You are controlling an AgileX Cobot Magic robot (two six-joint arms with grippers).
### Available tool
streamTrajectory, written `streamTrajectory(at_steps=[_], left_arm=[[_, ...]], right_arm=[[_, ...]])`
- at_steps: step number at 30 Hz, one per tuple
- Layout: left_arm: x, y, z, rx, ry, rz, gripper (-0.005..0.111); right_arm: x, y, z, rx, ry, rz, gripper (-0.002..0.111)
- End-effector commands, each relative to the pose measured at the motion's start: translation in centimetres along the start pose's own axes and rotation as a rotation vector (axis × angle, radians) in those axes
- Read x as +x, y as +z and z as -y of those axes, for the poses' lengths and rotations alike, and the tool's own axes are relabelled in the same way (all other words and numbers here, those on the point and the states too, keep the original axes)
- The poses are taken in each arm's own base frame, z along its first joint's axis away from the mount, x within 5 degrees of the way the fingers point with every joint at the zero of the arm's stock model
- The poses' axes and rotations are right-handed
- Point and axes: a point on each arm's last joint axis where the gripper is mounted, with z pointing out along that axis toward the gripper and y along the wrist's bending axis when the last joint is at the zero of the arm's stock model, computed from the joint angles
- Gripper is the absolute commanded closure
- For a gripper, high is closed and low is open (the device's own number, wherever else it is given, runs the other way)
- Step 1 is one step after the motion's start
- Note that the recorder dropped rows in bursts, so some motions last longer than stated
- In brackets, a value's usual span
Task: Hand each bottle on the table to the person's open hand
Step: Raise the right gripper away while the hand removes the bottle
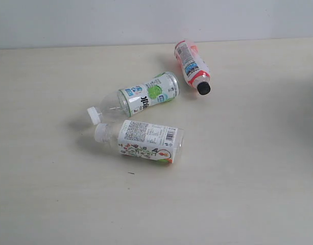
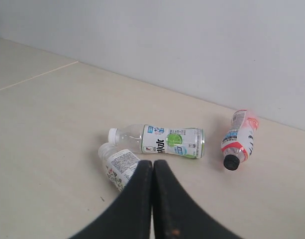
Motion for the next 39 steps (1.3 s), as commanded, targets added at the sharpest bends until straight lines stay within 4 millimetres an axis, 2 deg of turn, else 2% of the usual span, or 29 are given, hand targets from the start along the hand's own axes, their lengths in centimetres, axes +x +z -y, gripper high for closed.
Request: streamTrajectory(at_steps=[1, 27, 33, 36, 39], left_arm=[[0.0, 0.0, 0.0, 0.003, 0.001, 0.009, 0.107], [0.0, 0.0, 0.0, 0.003, 0.001, 0.009, 0.107], [0.0, 0.0, 0.0, 0.003, 0.001, 0.009, 0.107], [0.0, 0.0, 0.0, 0.003, 0.001, 0.009, 0.107], [0.0, 0.0, 0.0, 0.003, 0.001, 0.009, 0.107]], right_arm=[[0.2, 0.1, 0.1, 0.007, -0.007, 0.0, 0.108], [0.2, 0.0, 0.1, 0.009, -0.007, 0.003, 0.108], [-0.4, 0.0, -0.2, -0.025, 0.065, 0.066, 0.108], [-0.5, 0.0, 0.0, -0.005, 0.013, 0.072, 0.108], [-1.3, 0.1, 0.6, 0.056, 0.002, 0.149, 0.108]])
